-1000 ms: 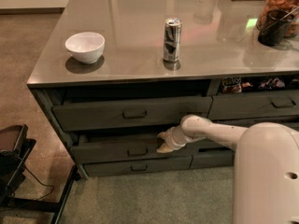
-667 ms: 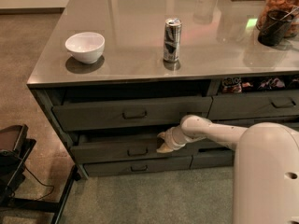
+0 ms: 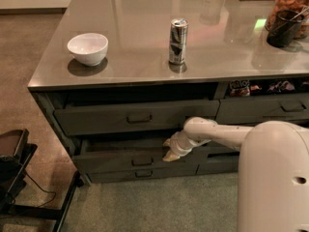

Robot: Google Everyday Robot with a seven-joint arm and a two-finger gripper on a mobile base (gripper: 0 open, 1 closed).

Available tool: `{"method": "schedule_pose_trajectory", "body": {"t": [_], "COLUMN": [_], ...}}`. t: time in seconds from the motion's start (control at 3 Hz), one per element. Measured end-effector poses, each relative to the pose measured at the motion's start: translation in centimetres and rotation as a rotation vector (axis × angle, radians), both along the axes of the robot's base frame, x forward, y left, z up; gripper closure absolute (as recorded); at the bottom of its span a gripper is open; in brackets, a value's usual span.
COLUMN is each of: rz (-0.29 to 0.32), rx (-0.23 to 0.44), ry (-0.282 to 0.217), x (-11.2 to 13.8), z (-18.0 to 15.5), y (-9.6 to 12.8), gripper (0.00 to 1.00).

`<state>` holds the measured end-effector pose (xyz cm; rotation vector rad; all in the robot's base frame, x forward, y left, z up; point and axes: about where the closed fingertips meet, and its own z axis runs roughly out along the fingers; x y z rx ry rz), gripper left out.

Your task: Open middle drawer

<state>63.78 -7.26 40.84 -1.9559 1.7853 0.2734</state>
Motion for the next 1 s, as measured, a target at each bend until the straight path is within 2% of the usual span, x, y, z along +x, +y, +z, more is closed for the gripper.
{"method": "schedule_pose_trajectory", "body": {"t": [0.67, 1.0], "rz": [-0.013, 0.001], "rx": [-0.048, -0.042], "ry": [0.093, 0.135], "x": [-4.5, -6.4], "z": [0.6, 0.7], "y": [-0.9, -1.2], "gripper": [0.01, 0.00]}}
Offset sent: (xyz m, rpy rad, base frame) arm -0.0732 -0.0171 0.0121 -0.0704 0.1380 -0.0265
